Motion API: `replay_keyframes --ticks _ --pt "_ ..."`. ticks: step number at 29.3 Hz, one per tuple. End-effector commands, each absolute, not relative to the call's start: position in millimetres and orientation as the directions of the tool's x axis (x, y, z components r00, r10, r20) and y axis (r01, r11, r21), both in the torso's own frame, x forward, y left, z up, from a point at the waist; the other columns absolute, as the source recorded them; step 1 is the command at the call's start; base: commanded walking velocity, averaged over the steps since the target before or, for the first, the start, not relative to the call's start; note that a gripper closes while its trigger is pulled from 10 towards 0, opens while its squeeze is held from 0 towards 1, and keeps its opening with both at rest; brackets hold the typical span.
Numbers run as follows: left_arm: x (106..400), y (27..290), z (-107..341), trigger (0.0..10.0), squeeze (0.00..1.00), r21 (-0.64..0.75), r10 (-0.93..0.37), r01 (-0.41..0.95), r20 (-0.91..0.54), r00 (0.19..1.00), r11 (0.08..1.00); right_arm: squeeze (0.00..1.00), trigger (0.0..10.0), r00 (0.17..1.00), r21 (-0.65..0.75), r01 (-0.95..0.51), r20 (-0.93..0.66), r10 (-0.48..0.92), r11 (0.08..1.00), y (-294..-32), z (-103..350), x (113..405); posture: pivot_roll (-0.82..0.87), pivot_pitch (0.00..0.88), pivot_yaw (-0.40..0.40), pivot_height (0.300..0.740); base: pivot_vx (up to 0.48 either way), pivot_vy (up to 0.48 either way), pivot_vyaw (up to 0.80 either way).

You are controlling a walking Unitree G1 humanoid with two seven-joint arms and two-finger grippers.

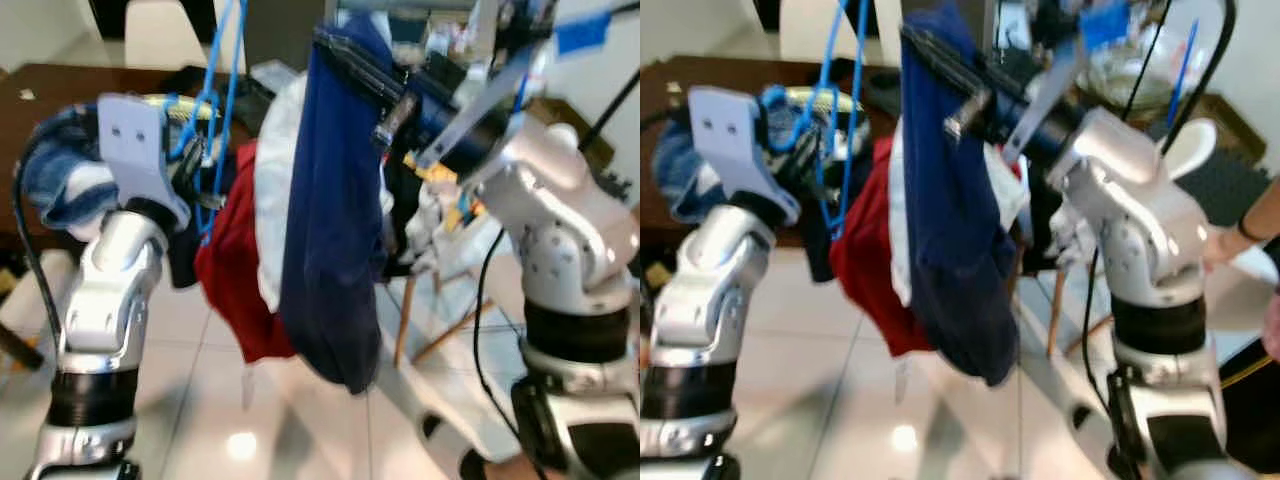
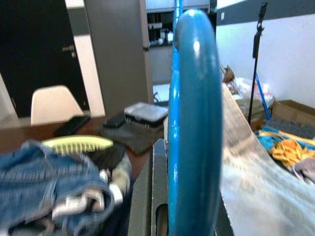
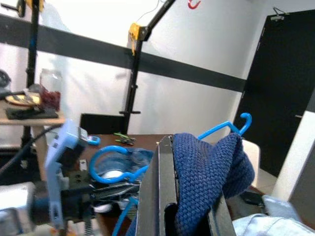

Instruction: Hang hanger

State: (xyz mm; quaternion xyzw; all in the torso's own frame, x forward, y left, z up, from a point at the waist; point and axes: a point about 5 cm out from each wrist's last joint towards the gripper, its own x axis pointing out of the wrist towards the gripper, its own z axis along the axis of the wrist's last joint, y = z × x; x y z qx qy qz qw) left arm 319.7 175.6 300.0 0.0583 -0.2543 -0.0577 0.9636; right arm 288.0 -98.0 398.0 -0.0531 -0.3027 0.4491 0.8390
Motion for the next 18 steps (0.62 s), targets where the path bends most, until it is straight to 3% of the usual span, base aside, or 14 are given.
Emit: replay_keyframes --ticks 1,18 --pt "315.7 184.6 306.3 10.0 0.0 0.162 -0.104 0.023 0.509 0.854 0.987 0.0 10.0 0.349 -0.417 -0.706 0.498 0.794 0.572 -91.2 414.9 281.9 0.09 0.142 -0.038 0.74 0.48 0.0 0.0" --pt "315.2 190.0 310.7 10.0 0.0 0.169 -0.063 -0.03 0.516 0.854 0.985 0.0 10.0 0.315 -0.368 -0.68 0.634 0.706 0.634 -87.4 466.2 296.7 0.1 0.13 -0.043 0.74 0.48 0.0 0.0"
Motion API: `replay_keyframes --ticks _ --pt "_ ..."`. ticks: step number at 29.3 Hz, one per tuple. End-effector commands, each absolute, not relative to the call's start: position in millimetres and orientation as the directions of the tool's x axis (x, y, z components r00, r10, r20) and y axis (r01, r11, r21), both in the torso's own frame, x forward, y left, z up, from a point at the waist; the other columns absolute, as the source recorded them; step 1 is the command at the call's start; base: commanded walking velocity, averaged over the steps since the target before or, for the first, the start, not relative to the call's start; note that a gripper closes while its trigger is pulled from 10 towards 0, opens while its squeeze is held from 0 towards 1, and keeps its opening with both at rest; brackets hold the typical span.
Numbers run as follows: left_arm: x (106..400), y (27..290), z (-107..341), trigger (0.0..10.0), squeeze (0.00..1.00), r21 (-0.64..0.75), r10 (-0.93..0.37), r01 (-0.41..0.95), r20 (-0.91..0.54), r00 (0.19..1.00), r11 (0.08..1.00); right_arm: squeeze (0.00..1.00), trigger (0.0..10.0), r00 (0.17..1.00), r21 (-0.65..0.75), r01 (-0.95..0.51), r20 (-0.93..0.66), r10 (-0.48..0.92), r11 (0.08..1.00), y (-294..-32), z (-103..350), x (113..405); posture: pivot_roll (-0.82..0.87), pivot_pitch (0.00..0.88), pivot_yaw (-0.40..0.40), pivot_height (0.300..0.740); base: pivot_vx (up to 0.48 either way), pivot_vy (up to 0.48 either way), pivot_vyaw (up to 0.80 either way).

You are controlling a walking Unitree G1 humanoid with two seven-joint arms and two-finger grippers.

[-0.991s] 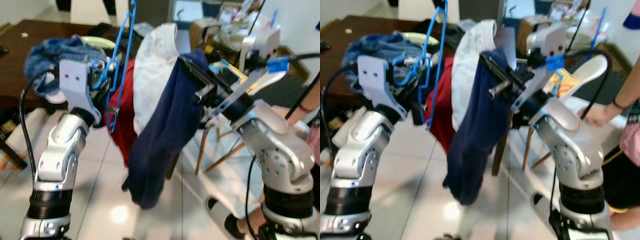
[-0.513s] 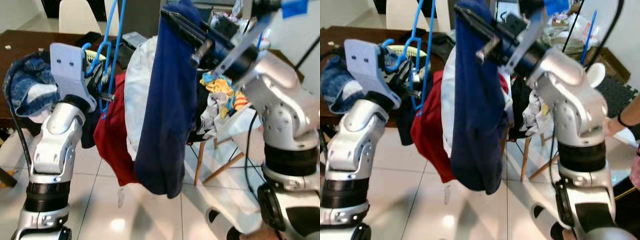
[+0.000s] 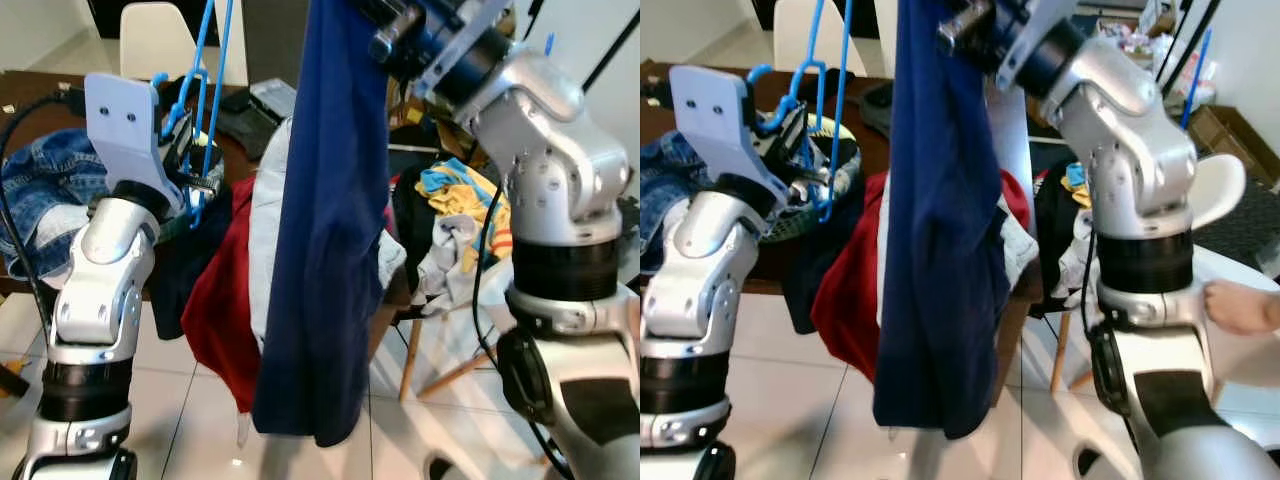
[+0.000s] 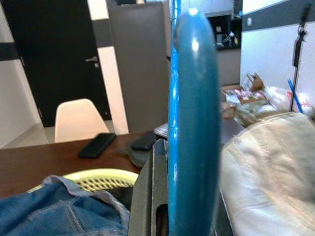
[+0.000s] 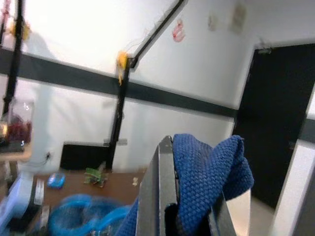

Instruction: Hang hanger

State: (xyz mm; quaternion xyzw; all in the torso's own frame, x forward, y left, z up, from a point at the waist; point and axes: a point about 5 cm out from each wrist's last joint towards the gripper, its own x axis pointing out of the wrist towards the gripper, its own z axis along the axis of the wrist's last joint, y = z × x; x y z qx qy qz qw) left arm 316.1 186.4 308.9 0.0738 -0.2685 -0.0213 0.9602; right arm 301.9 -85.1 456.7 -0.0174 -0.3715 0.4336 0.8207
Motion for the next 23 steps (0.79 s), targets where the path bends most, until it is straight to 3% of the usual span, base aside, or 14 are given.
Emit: replay_keyframes --ticks 1,6,11,13,16,17,19,21,23 --pt "315.6 190.2 310.8 10.0 0.0 0.169 -0.06 -0.034 0.517 0.854 0.985 0.0 10.0 0.304 -0.37 -0.673 0.651 0.696 0.64 -87.0 475.3 296.9 0.1 0.13 -0.043 0.74 0.48 0.0 0.0" --pt "316.2 190.4 310.5 10.0 0.0 0.168 -0.057 -0.036 0.517 0.854 0.985 0.0 10.0 0.289 -0.374 -0.668 0.667 0.687 0.644 -86.5 484.2 296.4 0.1 0.127 -0.042 0.74 0.48 0.0 0.0" --pt "317.6 188.5 309.3 10.0 0.0 0.158 -0.054 -0.033 0.515 0.855 0.987 0.0 10.0 0.215 -0.375 -0.662 0.734 0.644 0.648 -78.0 529.0 286.7 0.1 0.118 -0.048 0.74 0.48 0.0 0.0" --pt "317.8 187.5 308.9 10.0 0.0 0.155 -0.055 -0.029 0.514 0.856 0.987 0.0 10.0 0.236 -0.373 -0.66 0.72 0.652 0.652 -70.9 529.8 289.7 0.1 0.117 -0.049 0.74 0.48 0.0 0.0" --pt "317.6 184.3 307.9 10.0 0.0 0.139 -0.062 -0.011 0.511 0.858 0.99 0.0 10.0 0.444 -0.408 -0.612 0.531 0.721 0.677 -43.2 475.0 323.9 0.1 0.118 -0.047 0.74 0.48 0.0 0.0" --pt "317.6 184.3 307.9 10.0 0.0 0.139 -0.062 -0.011 0.511 0.858 0.99 0.0 10.0 0.444 -0.408 -0.612 0.531 0.721 0.677 -43.2 475.0 323.9 0.1 0.118 -0.047 0.74 0.48 0.0 0.0" --pt "317.1 180.0 308.0 10.0 0.0 0.137 -0.077 0.007 0.51 0.856 0.991 0.0 10.0 0.486 -0.43 -0.677 0.349 0.801 0.597 -26.6 421.3 333.9 0.11 0.12 -0.047 0.74 0.186 0.0 0.0" --pt "317.1 180.0 308.0 10.0 0.0 0.137 -0.077 0.007 0.51 0.856 0.991 0.0 10.0 0.486 -0.43 -0.677 0.349 0.801 0.597 -26.6 421.3 333.9 0.11 0.12 -0.047 0.74 0.0 0.0 0.0" --pt "317.6 176.3 308.9 10.0 0.0 0.136 -0.086 0.018 0.512 0.855 0.991 0.0 10.0 0.467 -0.446 -0.762 0.126 0.875 0.471 -11.3 360.1 330.1 0.1 0.124 -0.041 0.74 0.0 0.0 0.0"
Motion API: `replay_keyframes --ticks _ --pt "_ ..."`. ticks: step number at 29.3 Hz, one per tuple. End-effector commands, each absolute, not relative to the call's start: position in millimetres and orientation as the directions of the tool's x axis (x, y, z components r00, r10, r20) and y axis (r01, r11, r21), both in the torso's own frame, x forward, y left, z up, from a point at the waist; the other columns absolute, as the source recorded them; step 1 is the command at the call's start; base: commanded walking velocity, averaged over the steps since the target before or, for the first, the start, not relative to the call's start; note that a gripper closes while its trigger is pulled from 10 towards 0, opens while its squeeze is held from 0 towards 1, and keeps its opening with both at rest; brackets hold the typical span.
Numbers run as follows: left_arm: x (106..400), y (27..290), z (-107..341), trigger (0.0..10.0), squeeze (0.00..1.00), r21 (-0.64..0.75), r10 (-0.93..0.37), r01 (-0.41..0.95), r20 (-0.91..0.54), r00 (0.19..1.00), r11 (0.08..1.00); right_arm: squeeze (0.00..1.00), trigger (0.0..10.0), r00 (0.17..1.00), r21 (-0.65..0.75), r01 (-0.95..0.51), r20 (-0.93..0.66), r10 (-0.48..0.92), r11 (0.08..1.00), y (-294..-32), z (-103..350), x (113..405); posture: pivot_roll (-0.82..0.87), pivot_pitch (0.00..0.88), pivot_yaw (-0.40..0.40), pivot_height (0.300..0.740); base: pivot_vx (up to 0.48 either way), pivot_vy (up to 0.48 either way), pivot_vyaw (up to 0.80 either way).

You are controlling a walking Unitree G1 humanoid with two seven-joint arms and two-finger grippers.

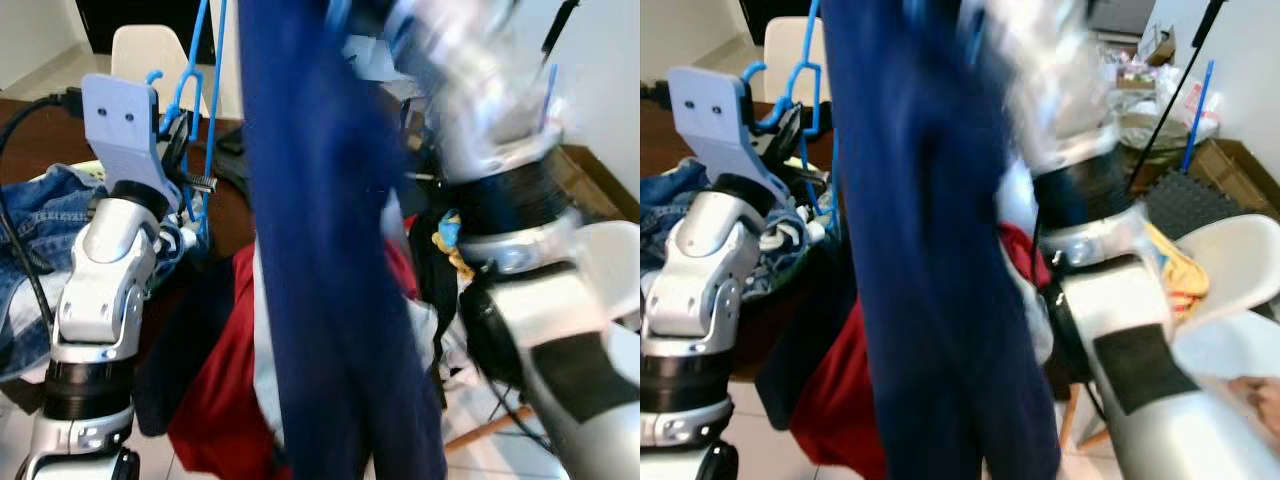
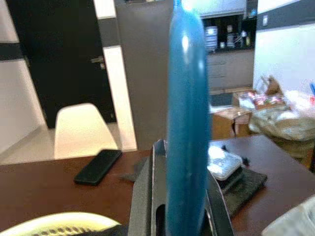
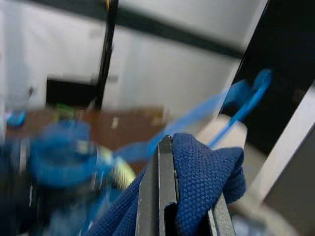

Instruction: Hang hanger

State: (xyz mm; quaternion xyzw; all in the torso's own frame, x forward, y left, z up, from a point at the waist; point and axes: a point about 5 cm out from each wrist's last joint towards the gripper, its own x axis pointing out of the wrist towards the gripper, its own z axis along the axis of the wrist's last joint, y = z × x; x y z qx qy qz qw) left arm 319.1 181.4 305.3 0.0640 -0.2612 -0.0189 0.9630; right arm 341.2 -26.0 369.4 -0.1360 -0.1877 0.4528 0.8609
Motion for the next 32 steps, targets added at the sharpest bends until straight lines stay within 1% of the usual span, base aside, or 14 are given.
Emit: replay_keyframes --ticks 1,4,8,9,10,12,14,15,16,17,18,19,22,32 --pt "317.6 176.3 308.9 10.0 0.0 0.136 -0.086 0.018 0.512 0.855 0.991 0.0 10.0 0.467 -0.446 -0.762 0.126 0.875 0.471 -11.3 360.1 330.1 0.1 0.124 -0.041 0.74 0.0 0.0 0.0" --pt "317.6 175.9 310.8 10.0 0.0 0.129 -0.086 0.022 0.517 0.852 0.991 0.0 10.0 0.492 -0.421 -0.797 -0.035 0.87 0.434 -5.6 313.3 325.5 0.09 0.129 -0.041 0.74 0.0 0.0 0.0" --pt "317.2 176.1 311.4 10.0 0.0 0.126 -0.086 0.023 0.519 0.851 0.992 0.0 10.0 0.522 -0.415 -0.791 -0.075 0.85 0.449 -6.4 299.7 326.5 0.09 0.13 -0.041 0.74 0.0 0.0 0.0" --pt "316.6 175.5 311.3 10.0 0.0 0.124 -0.088 0.027 0.519 0.85 0.992 0.0 10.0 0.573 -0.403 -0.768 -0.086 0.815 0.498 -12.0 290.9 332.4 0.09 0.131 -0.041 0.74 0.0 0.0 0.0" --pt "316.6 175.5 311.3 10.0 0.0 0.124 -0.088 0.027 0.519 0.85 0.992 0.0 10.0 0.573 -0.403 -0.768 -0.086 0.815 0.498 -12.0 290.9 332.4 0.09 0.131 -0.041 0.74 0.0 0.0 0.0" --pt "315.9 171.7 311.0 10.0 0.0 0.118 -0.107 0.053 0.518 0.849 0.992 0.0 10.0 0.709 -0.393 -0.67 -0.089 0.7 0.629 -30.8 276.3 349.7 0.09 0.132 -0.041 0.74 0.0 0.0 0.0" --pt "315.9 171.7 311.0 10.0 0.0 0.118 -0.107 0.053 0.518 0.849 0.992 0.0 10.0 0.709 -0.393 -0.67 -0.089 0.7 0.629 -30.8 276.3 349.7 0.09 0.132 -0.041 0.74 0.0 0.0 0.0" --pt "315.7 168.4 311.7 10.0 0.0 0.118 -0.126 0.075 0.519 0.846 0.99 0.08 10.0 0.786 -0.402 -0.594 -0.106 0.609 0.697 -44.7 266.9 360.3 0.09 0.133 -0.043 0.74 0.0 0.0 0.0" --pt "315.7 168.4 311.7 10.0 0.0 0.118 -0.126 0.075 0.519 0.846 0.99 0.08 10.0 0.786 -0.402 -0.594 -0.106 0.609 0.697 -44.7 266.9 360.3 0.09 0.133 -0.043 0.74 0.0 0.0 0.0" --pt "315.3 164.6 313.0 10.0 0.0 0.118 -0.151 0.105 0.522 0.839 0.987 0.75 10.0 0.844 -0.424 -0.521 -0.131 0.519 0.74 -60.1 257.8 367.4 0.1 0.134 -0.043 0.74 0.0 0.0 0.0" --pt "315.3 164.6 313.0 10.0 0.0 0.118 -0.151 0.105 0.522 0.839 0.987 0.75 10.0 0.844 -0.424 -0.521 -0.131 0.519 0.74 -60.1 257.8 367.4 0.1 0.134 -0.043 0.74 0.0 0.0 0.0" --pt "314.6 162.4 316.6 10.0 0.0 0.126 -0.182 0.135 0.531 0.827 0.983 1.0 10.0 0.886 -0.446 -0.458 -0.156 0.438 0.769 -76.9 249.0 372.4 0.1 0.135 -0.047 0.74 0.0 0.0 0.0" --pt "314.2 165.2 326.0 10.0 0.0 0.148 -0.21 0.153 0.551 0.808 0.977 1.0 10.0 0.907 -0.44 -0.42 -0.18 0.381 0.794 -96.6 242.2 370.3 0.1 0.135 -0.048 0.74 0.0 0.0 0.0" --pt "314.7 179.0 344.6 10.0 0.0 0.205 -0.26 0.171 0.576 0.775 0.964 1.0 10.0 0.896 -0.316 -0.437 -0.072 0.438 0.842 -115.6 258.7 360.7 0.1 0.139 -0.044 0.74 0.0 0.0 0.0"
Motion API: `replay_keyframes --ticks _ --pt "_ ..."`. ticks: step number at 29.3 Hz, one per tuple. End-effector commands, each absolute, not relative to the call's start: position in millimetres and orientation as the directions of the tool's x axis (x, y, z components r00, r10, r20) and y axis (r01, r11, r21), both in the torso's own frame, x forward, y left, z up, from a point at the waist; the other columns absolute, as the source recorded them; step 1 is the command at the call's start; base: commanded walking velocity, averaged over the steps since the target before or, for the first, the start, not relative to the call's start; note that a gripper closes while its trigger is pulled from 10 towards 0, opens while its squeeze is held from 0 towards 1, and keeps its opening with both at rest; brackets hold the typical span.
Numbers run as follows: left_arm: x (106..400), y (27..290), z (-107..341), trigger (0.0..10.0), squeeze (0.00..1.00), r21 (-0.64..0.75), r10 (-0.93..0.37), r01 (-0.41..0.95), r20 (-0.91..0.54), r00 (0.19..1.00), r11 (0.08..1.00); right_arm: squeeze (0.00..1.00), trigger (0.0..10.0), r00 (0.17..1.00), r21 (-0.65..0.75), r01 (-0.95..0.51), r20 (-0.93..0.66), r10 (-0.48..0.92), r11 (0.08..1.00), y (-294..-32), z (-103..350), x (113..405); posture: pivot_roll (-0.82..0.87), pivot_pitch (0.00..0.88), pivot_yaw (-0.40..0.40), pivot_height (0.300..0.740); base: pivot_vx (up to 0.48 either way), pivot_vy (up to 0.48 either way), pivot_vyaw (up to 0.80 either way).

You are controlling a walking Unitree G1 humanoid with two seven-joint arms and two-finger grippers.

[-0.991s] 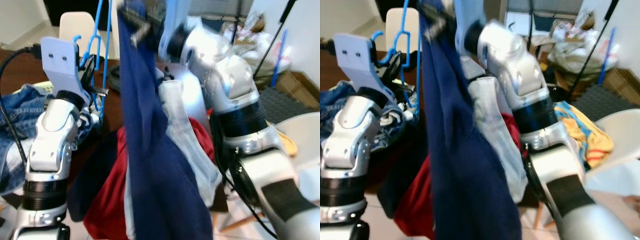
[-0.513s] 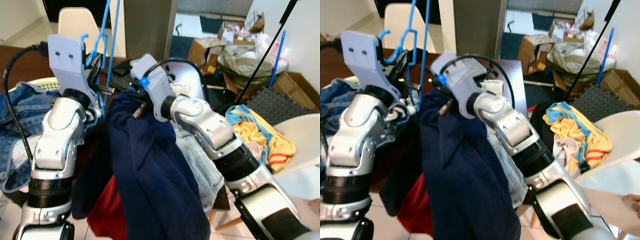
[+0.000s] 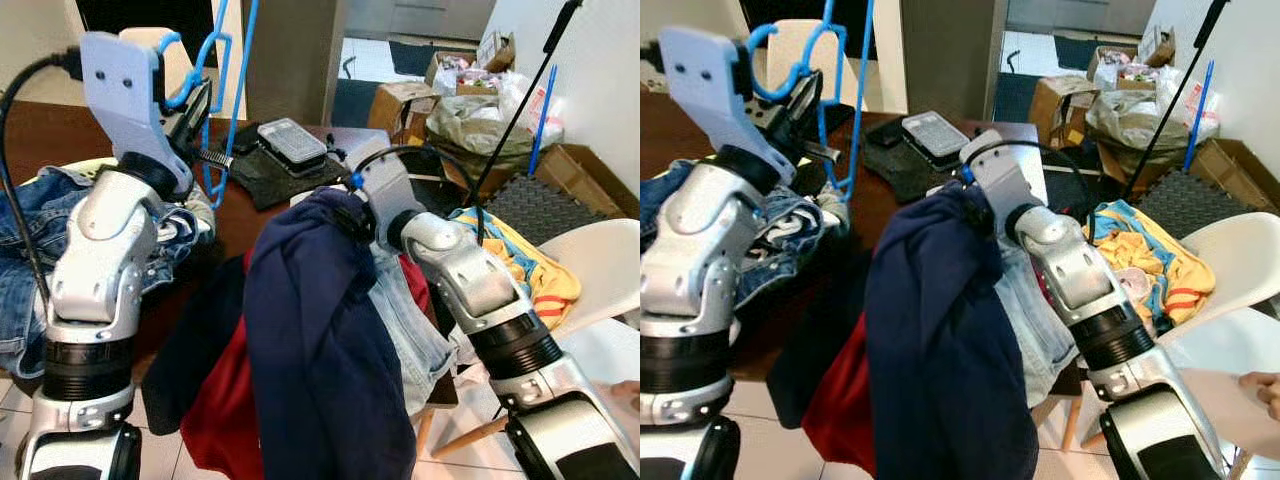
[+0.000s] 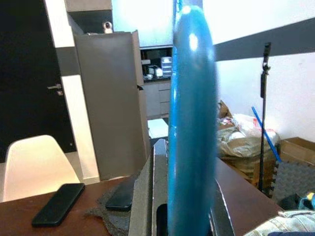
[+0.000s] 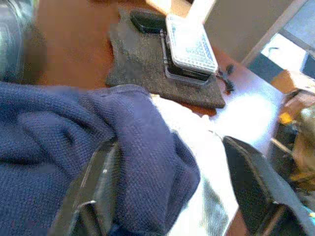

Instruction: Hang hanger

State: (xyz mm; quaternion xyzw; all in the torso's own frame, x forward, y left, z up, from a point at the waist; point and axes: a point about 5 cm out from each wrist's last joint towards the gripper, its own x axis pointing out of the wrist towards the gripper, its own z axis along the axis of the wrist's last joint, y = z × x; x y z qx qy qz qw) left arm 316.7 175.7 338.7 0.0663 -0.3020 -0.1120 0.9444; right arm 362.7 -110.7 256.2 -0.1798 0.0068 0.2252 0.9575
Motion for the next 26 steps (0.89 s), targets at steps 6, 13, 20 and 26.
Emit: replay_keyframes --ticks 6,13,20,26 --pt "311.8 181.9 373.9 10.0 0.0 0.333 -0.471 0.336 0.55 0.69 0.881 1.0 10.0 0.797 -0.122 -0.569 0.16 0.582 0.813 -137.4 297.9 338.4 0.1 0.139 -0.037 0.74 0.0 0.0 0.0" --pt "304.1 180.5 382.6 10.0 0.0 0.34 -0.663 0.573 0.463 0.589 0.746 1.0 10.0 0.72 -0.168 -0.625 0.251 0.646 0.762 -160.2 320.0 323.2 0.11 0.143 -0.039 0.74 0.0 0.0 0.0" --pt "295.4 185.6 378.4 10.0 0.0 0.374 -0.847 0.76 0.237 0.476 0.532 0.44 10.0 0.354 -0.258 -0.861 0.312 0.882 0.438 -183.4 349.2 261.8 0.12 0.148 -0.037 0.74 0.0 0.0 0.0" --pt "295.3 201.0 360.9 10.0 0.0 0.359 -0.892 0.836 -0.019 0.451 0.415 0.0 10.0 0.125 -0.368 -0.902 0.28 0.952 0.227 -194.4 367.4 218.4 0.12 0.153 -0.029 0.74 0.0 0.0 0.0"
